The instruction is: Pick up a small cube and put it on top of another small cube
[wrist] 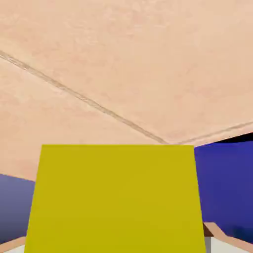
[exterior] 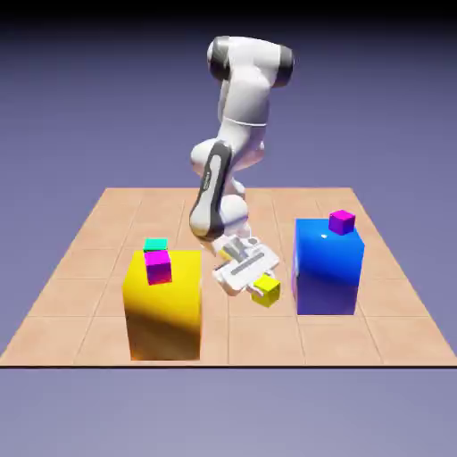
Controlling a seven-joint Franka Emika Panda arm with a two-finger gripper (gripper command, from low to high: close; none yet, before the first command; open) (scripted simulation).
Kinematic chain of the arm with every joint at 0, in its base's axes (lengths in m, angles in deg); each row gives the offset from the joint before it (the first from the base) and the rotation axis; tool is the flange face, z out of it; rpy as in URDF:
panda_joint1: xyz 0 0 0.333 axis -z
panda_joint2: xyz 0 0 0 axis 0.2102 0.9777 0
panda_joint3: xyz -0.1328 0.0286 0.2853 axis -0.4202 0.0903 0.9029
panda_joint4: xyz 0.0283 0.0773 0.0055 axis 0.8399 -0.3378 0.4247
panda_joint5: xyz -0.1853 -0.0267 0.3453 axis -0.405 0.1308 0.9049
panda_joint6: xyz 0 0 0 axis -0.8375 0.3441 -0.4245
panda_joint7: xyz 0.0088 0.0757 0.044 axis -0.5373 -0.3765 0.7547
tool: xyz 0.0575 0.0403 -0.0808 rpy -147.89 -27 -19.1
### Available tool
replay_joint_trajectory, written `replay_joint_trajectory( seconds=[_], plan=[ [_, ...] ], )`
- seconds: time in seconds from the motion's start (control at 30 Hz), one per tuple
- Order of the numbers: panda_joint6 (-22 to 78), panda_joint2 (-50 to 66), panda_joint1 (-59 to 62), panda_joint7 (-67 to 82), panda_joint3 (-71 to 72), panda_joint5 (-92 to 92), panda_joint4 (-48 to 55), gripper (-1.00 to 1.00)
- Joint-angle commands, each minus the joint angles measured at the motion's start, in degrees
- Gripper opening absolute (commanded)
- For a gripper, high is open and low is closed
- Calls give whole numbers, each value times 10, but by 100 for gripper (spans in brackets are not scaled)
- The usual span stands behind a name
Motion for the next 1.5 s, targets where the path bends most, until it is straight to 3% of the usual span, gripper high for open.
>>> replay_joint_trajectory(
  seconds=[0.0,0.27,0.9,1.17,1.33,1.37,1.47],
  plan=[
    [-25,1,-11,1,-4,-12,17,-100],
    [-172,-4,-29,-34,-24,-144,171,-100],
    [-6,-109,362,-357,33,-592,403,-100],
    [190,-145,528,-449,72,-645,354,-100],
    [147,-115,509,-418,104,-593,325,-100],
    [147,-115,509,-418,104,-593,325,100],
    [196,-144,534,-451,77,-642,349,100]
  ],
)
